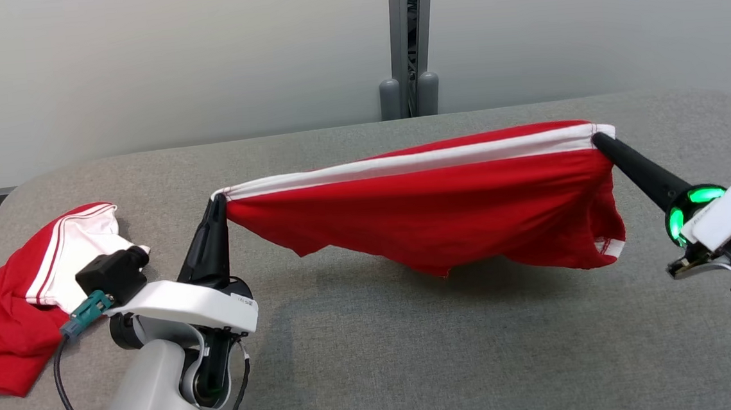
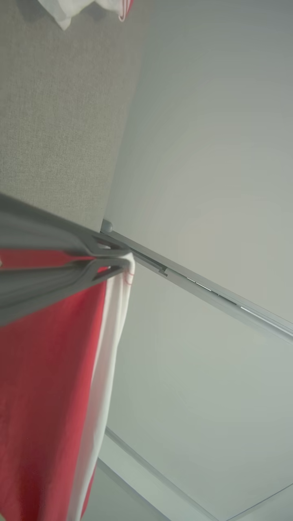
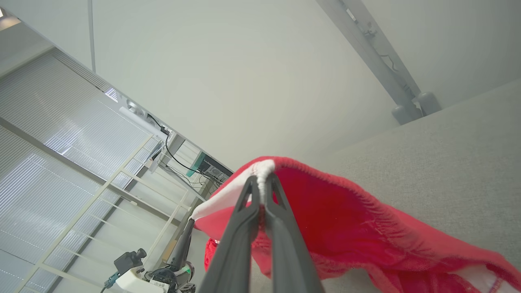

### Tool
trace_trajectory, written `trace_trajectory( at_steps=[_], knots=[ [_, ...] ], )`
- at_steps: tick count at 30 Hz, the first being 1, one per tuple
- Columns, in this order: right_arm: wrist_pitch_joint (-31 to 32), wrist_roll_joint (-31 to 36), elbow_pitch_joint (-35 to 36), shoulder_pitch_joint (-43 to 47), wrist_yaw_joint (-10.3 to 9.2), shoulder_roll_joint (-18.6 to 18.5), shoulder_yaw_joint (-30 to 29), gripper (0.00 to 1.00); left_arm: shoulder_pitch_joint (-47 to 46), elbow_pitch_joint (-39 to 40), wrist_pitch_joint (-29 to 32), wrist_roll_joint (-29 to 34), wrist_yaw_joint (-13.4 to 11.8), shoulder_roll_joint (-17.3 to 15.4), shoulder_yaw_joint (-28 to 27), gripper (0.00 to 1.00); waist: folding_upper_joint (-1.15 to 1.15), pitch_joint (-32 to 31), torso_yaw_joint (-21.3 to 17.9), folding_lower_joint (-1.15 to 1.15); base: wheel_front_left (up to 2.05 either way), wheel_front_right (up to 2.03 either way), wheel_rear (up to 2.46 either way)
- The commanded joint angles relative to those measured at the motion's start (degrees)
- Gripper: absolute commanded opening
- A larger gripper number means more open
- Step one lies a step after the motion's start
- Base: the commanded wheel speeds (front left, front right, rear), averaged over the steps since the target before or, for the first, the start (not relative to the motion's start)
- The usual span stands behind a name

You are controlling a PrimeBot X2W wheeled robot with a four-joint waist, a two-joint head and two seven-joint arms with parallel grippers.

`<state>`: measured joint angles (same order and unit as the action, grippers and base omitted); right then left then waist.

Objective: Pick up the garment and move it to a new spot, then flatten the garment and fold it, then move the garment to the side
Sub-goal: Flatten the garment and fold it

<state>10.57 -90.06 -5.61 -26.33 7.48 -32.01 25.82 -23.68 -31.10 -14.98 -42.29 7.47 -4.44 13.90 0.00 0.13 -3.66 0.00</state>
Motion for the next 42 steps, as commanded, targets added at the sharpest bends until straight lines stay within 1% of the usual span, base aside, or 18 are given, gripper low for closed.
trace_trajectory(
  at_steps=[1, 4, 8, 13, 14, 23, 31, 34, 38, 39, 42],
  knots=[
    [-0.17, 0.03, -0.25, -1.37, 0.04, -0.02, -0.68, 0.00, 0.31, 0.55, -0.28, 0.65, 0.02, -0.36, -1.06, 0.00, 0.00, -0.15, 0.02, 0.00, 0.00, 0.00, 0.00],
    [0.07, -0.01, -0.80, -3.78, 0.04, 1.33, -0.51, 0.00, -1.06, 1.86, -0.27, 1.51, -0.01, 0.18, -1.94, 0.00, 0.00, -0.50, -0.03, 0.00, 0.00, 0.00, 0.00],
    [0.62, 1.38, -2.24, -8.45, 0.04, 3.16, 0.32, 0.00, -3.95, 2.01, -0.27, 2.69, 0.00, 0.45, -1.29, 0.00, 0.00, -0.75, -0.04, 0.00, 0.00, 0.00, 0.00],
    [1.78, 2.52, -5.62, -15.54, 0.04, 5.47, 0.98, 0.00, -10.64, 0.90, 0.24, 2.40, 0.00, -0.28, -1.12, 0.00, 0.00, -0.75, 0.00, 0.00, 0.00, 0.00, 0.00],
    [1.78, 2.52, -5.62, -15.54, 0.04, 5.47, 0.98, 0.00, -10.64, 0.90, 0.24, 2.40, 0.00, -0.28, -1.12, 0.00, 0.00, -0.75, 0.00, 0.00, 0.00, 0.00, 0.00],
    [3.53, 4.08, -14.52, -27.39, 0.04, 9.61, 2.07, 0.00, -22.10, -1.74, 2.35, 0.86, -0.39, -1.71, -3.15, 0.00, 0.00, -0.93, -0.32, 0.00, 0.00, 0.00, 0.00],
    [2.74, 7.01, -19.14, -31.83, 0.04, 10.38, 4.32, 0.00, -25.47, -3.71, 3.24, 0.68, -0.39, -1.28, -2.25, 0.00, 0.00, 0.30, 0.50, 0.00, 0.00, 0.00, 0.00],
    [2.11, 8.09, -20.94, -33.40, 0.04, 10.59, 5.08, 0.00, -27.26, -4.70, 4.35, 0.14, -0.49, -1.27, -2.12, 0.00, 0.00, 2.35, 0.70, 0.00, 0.00, 0.00, 0.00],
    [0.18, 11.18, -23.19, -37.64, 0.04, 10.80, 6.29, 0.00, -31.91, -6.53, 6.36, 0.37, -0.77, -1.68, -1.63, 0.00, 0.00, 7.26, 0.91, 0.00, 0.00, 0.00, 0.00],
    [-1.81, 13.16, -24.19, -41.02, 0.04, 11.26, 6.77, 0.00, -35.66, -7.12, 6.49, 2.43, -0.94, -2.67, -0.42, 0.00, 0.00, 10.55, 0.84, 0.00, 0.00, 0.00, 0.00],
    [-6.51, 17.30, -25.71, -46.01, 0.04, 11.70, 8.09, 0.00, -41.58, -8.88, 6.54, 3.63, -0.91, -2.90, 0.25, 0.00, 0.00, 15.39, 0.96, 0.00, 0.00, 0.00, 0.00]
  ],
)
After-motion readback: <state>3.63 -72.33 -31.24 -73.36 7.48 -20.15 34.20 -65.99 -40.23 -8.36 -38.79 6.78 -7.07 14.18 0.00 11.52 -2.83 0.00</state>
